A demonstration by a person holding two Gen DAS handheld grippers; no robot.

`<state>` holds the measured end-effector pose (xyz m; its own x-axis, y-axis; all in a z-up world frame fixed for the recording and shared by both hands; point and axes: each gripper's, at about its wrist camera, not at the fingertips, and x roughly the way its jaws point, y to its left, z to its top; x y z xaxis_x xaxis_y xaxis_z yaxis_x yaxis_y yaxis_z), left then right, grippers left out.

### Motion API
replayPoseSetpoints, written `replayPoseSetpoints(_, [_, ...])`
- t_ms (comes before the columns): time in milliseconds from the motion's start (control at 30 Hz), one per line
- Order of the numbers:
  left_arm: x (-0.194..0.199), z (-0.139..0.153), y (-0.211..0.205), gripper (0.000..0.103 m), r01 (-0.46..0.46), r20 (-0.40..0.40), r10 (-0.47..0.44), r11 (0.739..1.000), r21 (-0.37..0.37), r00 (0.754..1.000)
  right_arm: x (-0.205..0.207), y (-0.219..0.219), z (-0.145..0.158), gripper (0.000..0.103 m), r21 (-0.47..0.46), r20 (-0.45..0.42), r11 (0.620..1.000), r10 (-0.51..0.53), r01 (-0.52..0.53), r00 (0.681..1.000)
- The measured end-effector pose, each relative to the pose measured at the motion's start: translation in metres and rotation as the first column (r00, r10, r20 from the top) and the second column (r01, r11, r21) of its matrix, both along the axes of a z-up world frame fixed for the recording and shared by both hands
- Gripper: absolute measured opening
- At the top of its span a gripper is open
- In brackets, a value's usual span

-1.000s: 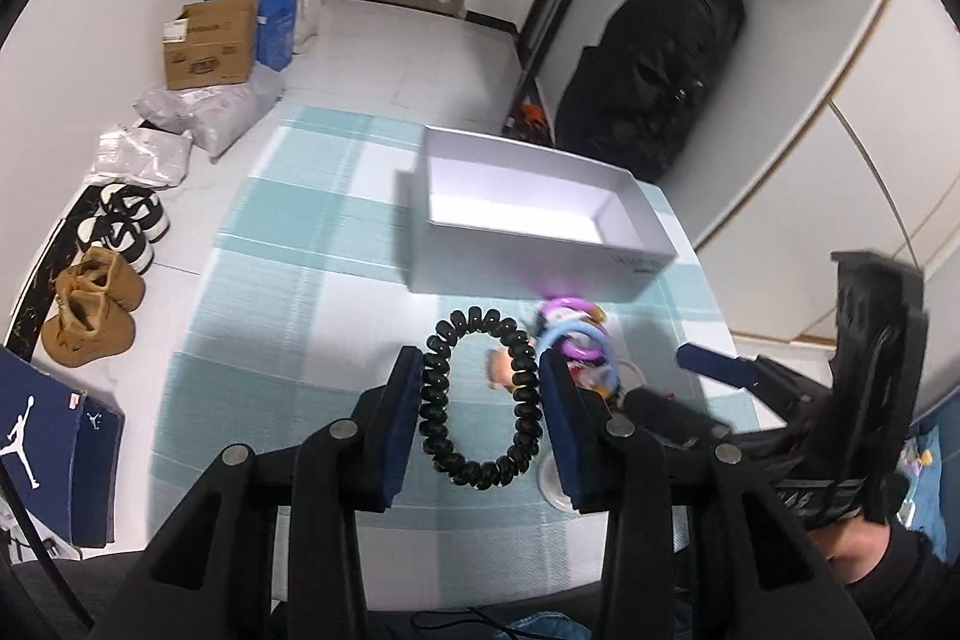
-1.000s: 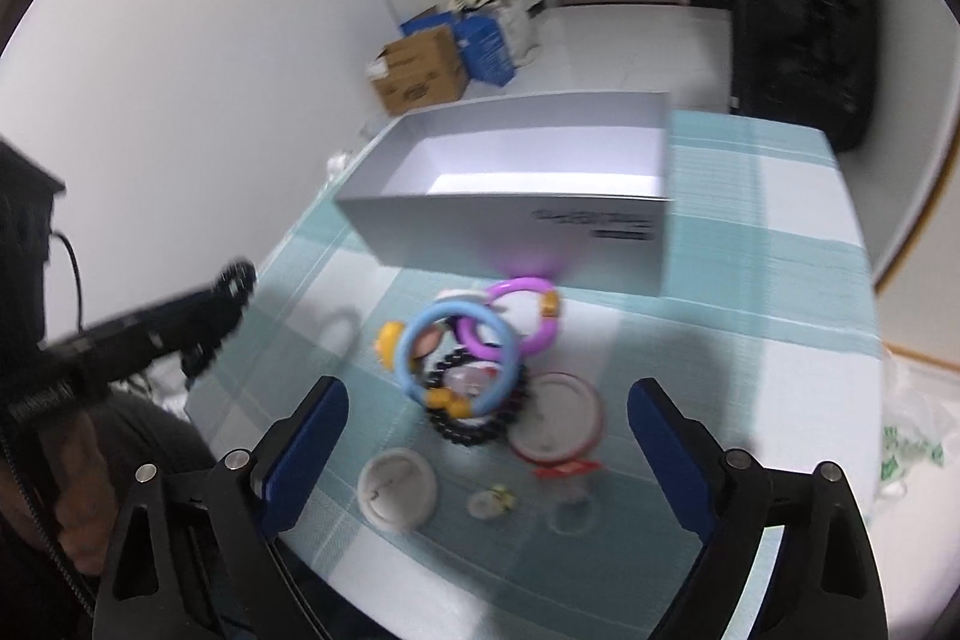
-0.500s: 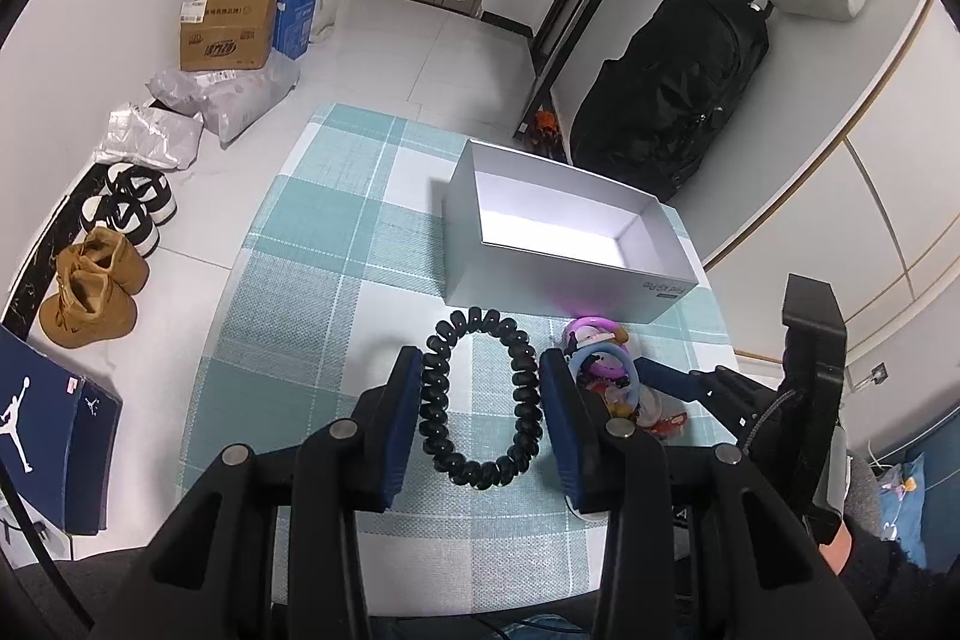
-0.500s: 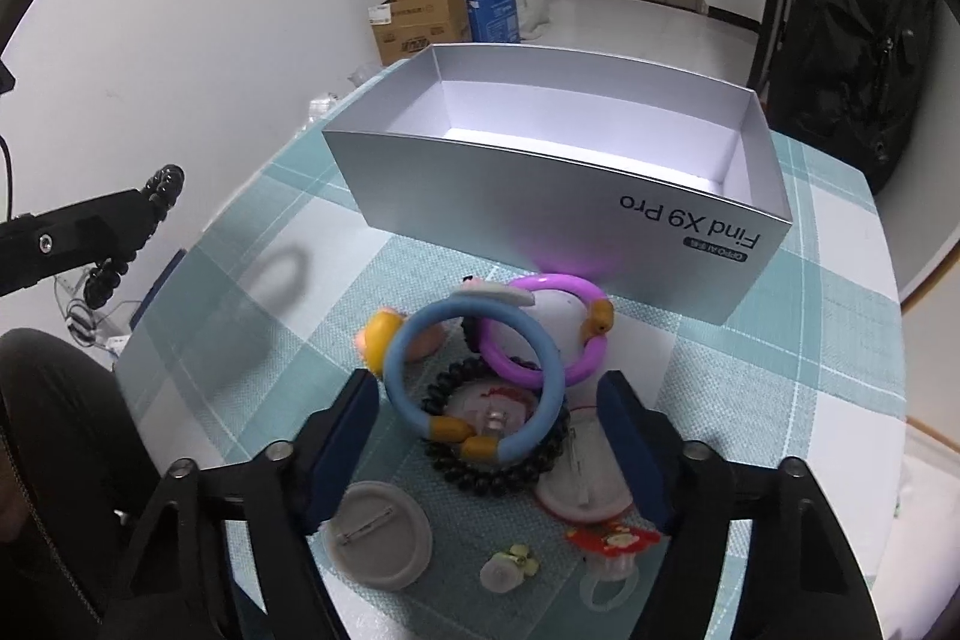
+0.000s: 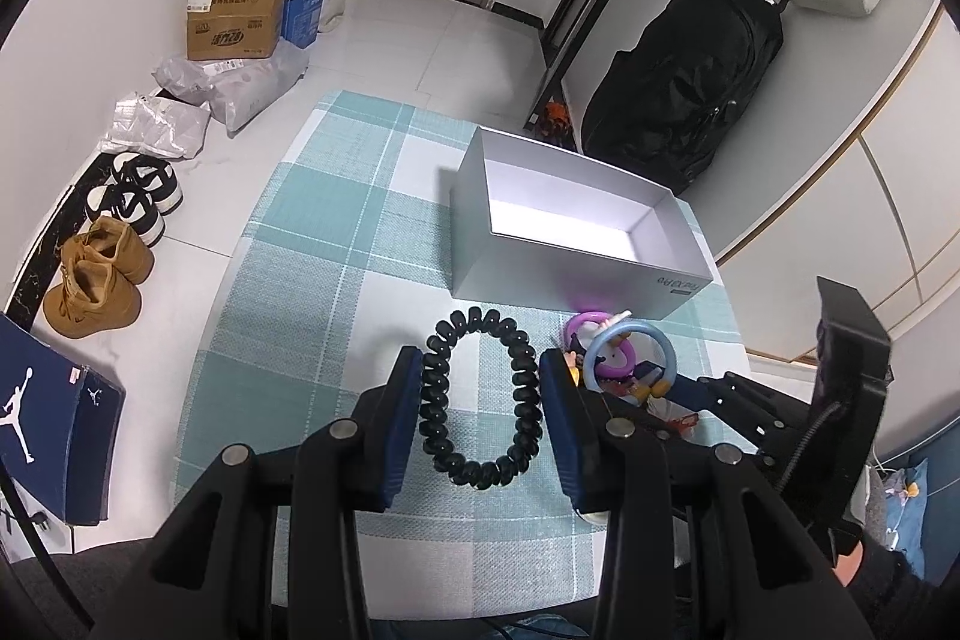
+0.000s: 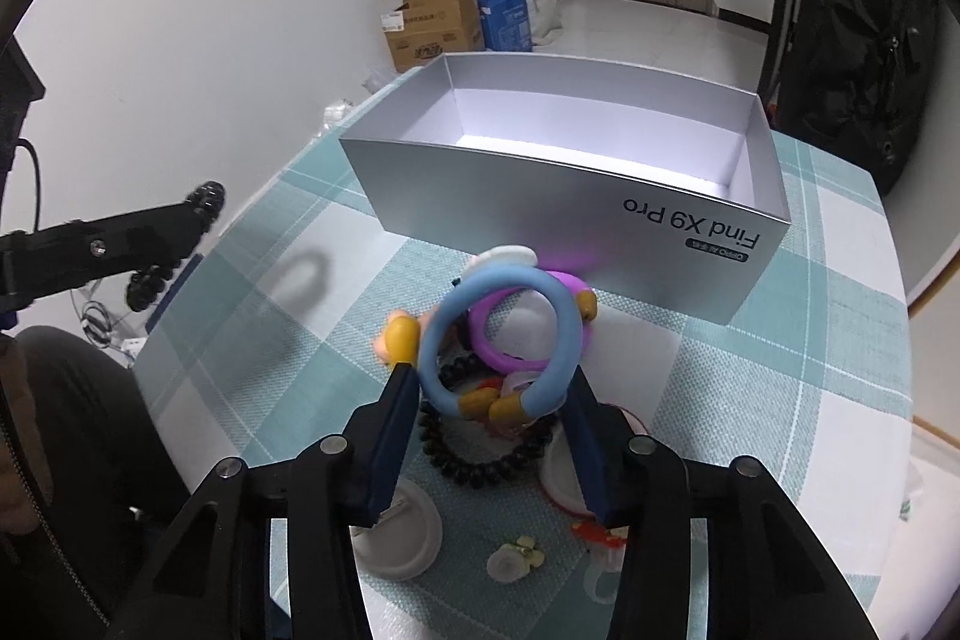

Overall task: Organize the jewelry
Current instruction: 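Close the right tool on the blue bangle while the left tool holds the bracelet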

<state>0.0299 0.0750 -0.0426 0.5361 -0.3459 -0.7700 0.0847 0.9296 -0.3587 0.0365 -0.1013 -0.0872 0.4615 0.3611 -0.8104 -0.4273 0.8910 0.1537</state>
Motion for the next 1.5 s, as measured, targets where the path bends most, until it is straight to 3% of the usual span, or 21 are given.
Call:
replayPoseSetpoints(333, [0.001,-0.002,-0.012,0.034,0.02,-0.007,-0.02,0.999,0.032,1.0,-0.016,-0.018,0.014,0.041,0.114,0.024,0.993,-0.004,0.001,1.0])
replayPoseSetpoints(633, [0.001,-0.004,-0.023,0.034,0.029,-0.014,-0.028,0.998,0.058,1.0,-0.021,-0.031,0.017,0.041,0.136,0.031,0.99,-0.026,0.022,0.999])
replayPoseSetpoints(667, [0.001,-0.005,-0.023,0.034,0.027,-0.016,-0.026,0.998,0.059,1.0,-0.021,-0.031,0.02,0.044,0.141,0.051,0.99,-0.029,0.021,0.998])
replayPoseSetpoints(700, [0.0,-0.006,-0.023,0.034,0.024,-0.017,-0.023,0.998,0.058,1.0,-0.022,-0.03,0.021,0.057,0.145,0.061,0.989,-0.025,0.016,0.998])
replayPoseSetpoints(767, [0.001,-0.007,-0.023,0.034,0.022,-0.022,-0.021,0.998,0.056,1.0,-0.018,-0.026,0.021,0.071,0.141,0.072,0.99,-0.026,0.015,0.997])
replayPoseSetpoints(967, [0.002,-0.009,-0.022,0.034,0.018,-0.028,-0.016,0.998,0.063,0.999,0.002,-0.003,0.009,0.071,0.043,0.038,0.999,-0.006,0.005,0.999])
replayPoseSetpoints(1067, [0.004,-0.011,-0.019,0.034,0.015,-0.035,-0.013,0.998,0.059,0.999,0.01,0.001,0.003,0.071,0.037,0.015,0.999,-0.011,0.011,1.0])
replayPoseSetpoints(1133, [0.005,-0.01,-0.02,0.034,0.016,-0.034,-0.014,0.998,0.06,0.999,0.016,0.003,0.002,0.07,0.032,0.024,0.999,-0.019,0.018,1.0])
replayPoseSetpoints(1200, [0.005,-0.01,-0.02,0.034,0.016,-0.031,-0.014,0.998,0.064,0.999,0.021,0.0,-0.002,0.06,0.032,0.008,0.999,-0.03,0.03,1.0])
replayPoseSetpoints(1267, [0.006,-0.01,-0.021,0.034,0.018,-0.032,-0.016,0.998,0.065,0.999,0.024,-0.002,-0.003,0.059,0.045,-0.01,0.998,-0.037,0.038,0.999])
replayPoseSetpoints(1367, [0.007,-0.01,-0.021,0.034,0.019,-0.033,-0.017,0.998,0.062,0.999,0.023,-0.002,-0.002,0.043,0.034,0.004,0.999,-0.029,0.029,1.0])
replayPoseSetpoints(1500, [0.009,-0.01,-0.023,0.034,0.02,-0.037,-0.017,0.998,0.058,0.999,0.021,0.002,-0.003,0.042,0.015,0.017,1.0,-0.014,0.014,1.0])
